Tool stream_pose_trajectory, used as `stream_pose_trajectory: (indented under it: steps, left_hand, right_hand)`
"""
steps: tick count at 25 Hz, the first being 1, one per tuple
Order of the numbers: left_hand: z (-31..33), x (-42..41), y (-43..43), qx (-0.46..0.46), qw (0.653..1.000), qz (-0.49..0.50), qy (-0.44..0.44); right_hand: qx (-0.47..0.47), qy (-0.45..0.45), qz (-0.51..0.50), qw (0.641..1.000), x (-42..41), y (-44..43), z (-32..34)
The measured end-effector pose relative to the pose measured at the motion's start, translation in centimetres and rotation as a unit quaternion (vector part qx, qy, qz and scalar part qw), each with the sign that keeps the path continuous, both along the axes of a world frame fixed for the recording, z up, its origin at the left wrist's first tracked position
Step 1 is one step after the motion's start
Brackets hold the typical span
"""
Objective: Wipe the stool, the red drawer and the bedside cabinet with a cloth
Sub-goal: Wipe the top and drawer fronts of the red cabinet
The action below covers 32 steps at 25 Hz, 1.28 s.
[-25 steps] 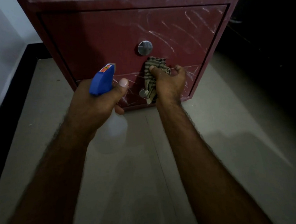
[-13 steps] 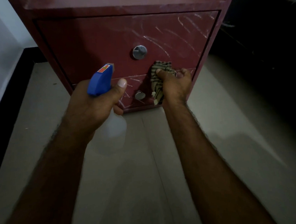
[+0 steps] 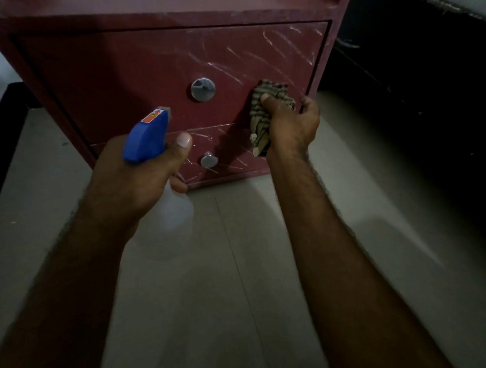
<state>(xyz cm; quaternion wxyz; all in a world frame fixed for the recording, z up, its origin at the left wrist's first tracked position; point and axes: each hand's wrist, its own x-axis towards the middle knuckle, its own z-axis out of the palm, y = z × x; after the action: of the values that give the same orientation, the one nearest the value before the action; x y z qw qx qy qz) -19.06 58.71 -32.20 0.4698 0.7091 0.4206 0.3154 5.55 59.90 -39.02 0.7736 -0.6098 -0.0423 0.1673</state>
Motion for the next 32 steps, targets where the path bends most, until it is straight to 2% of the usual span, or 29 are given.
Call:
stream_pose_trajectory:
  steps: [9,15,20,28,32]
  left_hand:
    - [0.2,1.6,-0.8,-0.009,1.000,-0.018,-0.007]
    - [-0.1,2.0,-0.8,-0.019,1.000,-0.014,0.000]
    - [-0.1,2.2,-0.9,-0.021,0.999,-0.026,-0.007]
    - [-0.5,2.7,-0.9,-0.024,0.999,-0.028,-0.004]
    - [-0.2,2.7,-1.0,-0.021,0.999,-0.031,-0.012]
  right_hand:
    - [-0.006,0.043,-0.006,0.999,1.4,-1.5,-1.9]
    - [-0.002,0.012,-0.034,0.999,4.1,-1.5,0.0]
    - [-0.024,0.074,-0.039,0.996,3.8,-2.8,-2.1]
    - [-0.018,-0.022,-0.067,0.997,4.2,-2.5,2.0]
    - [0.015,-0.035,-0.085,0.996,4.7,-2.2,3.3]
